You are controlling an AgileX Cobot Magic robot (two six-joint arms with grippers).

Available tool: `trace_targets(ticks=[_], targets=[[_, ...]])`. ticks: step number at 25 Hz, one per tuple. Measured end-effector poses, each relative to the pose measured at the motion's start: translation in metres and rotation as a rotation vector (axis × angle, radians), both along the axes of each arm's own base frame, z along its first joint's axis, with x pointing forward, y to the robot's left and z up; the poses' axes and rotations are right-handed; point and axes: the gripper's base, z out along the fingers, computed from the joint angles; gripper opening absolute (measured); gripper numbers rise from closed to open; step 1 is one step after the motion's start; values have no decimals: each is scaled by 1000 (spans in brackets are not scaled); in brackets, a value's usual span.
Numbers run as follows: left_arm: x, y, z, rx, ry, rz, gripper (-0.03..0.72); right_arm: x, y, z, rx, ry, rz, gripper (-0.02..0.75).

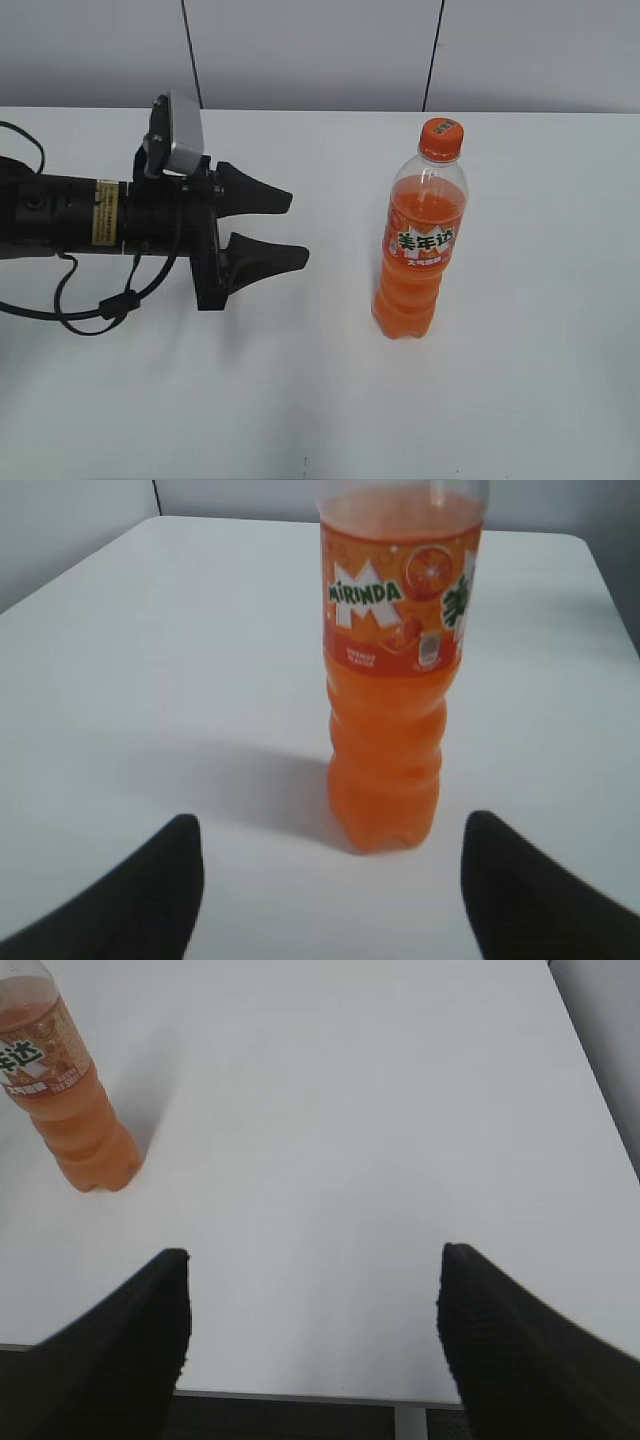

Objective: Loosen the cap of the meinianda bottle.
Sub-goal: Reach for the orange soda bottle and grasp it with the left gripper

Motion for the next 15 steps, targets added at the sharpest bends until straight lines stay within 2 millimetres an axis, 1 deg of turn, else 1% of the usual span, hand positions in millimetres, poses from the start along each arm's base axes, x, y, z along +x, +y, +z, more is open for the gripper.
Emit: trace_targets(ticks=[5, 11, 15], targets=[[10, -17, -9, -19, 22, -37, 496, 0, 0, 0, 0, 0, 0, 577], [16, -43, -19, -39, 71, -88, 519, 0, 0, 0, 0, 0, 0, 577], [21, -58, -24, -45, 72, -118, 521, 0, 0, 0, 0, 0, 0, 577]])
